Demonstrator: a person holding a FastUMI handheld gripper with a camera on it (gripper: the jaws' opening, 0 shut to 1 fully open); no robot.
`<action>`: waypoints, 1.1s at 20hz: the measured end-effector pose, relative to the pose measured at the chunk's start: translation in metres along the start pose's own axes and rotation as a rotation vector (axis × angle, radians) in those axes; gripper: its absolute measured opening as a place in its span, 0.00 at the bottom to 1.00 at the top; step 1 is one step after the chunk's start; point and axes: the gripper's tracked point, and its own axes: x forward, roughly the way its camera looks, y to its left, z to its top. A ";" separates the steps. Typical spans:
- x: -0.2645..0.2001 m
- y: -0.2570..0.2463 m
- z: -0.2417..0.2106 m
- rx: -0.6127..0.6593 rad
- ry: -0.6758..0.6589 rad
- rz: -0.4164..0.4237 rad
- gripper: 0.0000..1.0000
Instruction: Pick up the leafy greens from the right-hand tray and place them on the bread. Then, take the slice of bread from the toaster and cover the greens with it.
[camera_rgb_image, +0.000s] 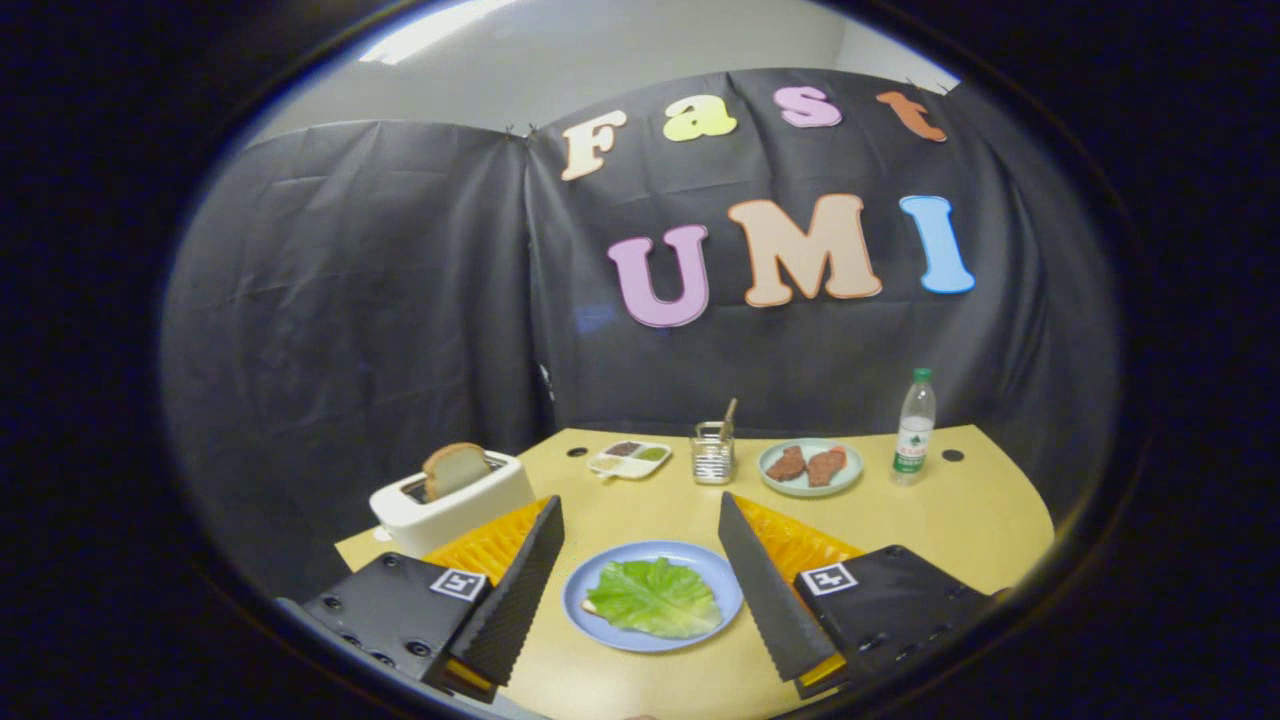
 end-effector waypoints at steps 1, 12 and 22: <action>0.000 0.011 0.007 0.006 -0.006 0.021 0.98; 0.058 0.162 0.005 0.119 0.093 0.272 0.97; 0.149 0.218 -0.073 0.402 0.230 0.333 0.95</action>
